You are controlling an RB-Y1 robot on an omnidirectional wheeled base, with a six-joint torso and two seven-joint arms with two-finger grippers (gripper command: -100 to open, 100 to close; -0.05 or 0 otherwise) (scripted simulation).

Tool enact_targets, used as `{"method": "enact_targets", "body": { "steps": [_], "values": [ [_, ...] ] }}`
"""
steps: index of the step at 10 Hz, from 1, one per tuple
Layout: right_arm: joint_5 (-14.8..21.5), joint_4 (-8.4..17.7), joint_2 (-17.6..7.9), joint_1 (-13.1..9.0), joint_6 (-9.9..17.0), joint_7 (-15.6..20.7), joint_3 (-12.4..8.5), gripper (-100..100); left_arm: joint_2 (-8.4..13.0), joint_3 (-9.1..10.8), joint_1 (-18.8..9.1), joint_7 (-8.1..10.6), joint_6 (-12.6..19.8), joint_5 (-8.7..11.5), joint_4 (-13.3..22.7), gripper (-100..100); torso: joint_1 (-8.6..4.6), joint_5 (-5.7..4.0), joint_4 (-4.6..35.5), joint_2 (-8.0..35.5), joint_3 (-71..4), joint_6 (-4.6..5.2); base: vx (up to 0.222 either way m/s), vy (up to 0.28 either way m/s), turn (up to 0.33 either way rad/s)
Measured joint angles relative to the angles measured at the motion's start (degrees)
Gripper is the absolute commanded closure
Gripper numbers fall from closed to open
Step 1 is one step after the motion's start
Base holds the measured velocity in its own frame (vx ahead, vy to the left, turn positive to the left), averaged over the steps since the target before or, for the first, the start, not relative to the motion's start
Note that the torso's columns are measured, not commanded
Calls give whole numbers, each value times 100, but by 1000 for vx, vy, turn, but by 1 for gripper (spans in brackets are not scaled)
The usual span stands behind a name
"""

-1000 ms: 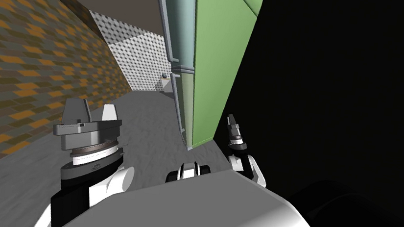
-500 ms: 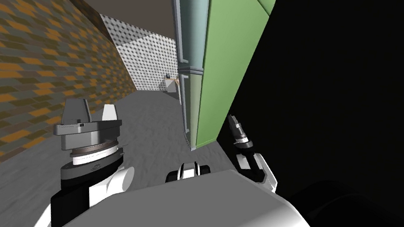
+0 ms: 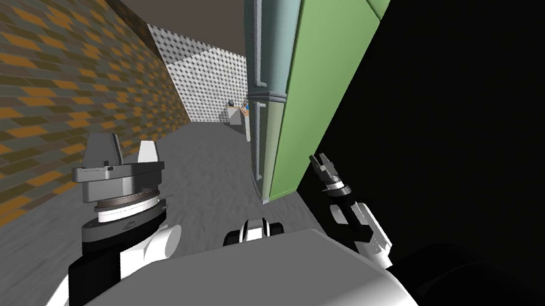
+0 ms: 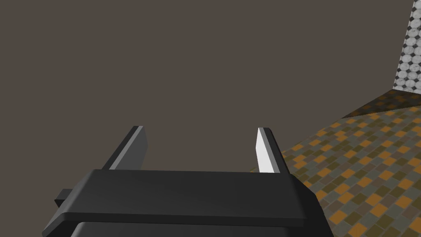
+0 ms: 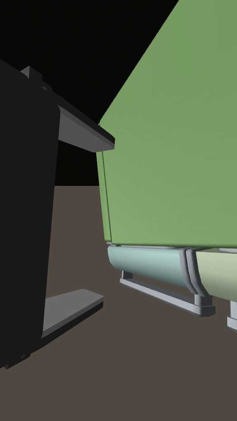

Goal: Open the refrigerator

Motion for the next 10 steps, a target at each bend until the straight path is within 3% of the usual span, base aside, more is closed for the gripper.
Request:
{"method": "enact_targets", "body": {
  "steps": [6, 10],
  "values": [
    [879, 109, -717, -112, 158, 446, -849, -100, 0, 0, 0, 0, 0, 0, 0, 0, -1, 1, 1, 5, 3, 2, 41, 101, 70],
    [1490, 315, -1233, -224, 169, 807, -1535, -100, 0, 0, 0, 0, 0, 0, 0, 0, 12, 4, 0, 0, 0, 0, 49, 111, 126]
  ]
}}
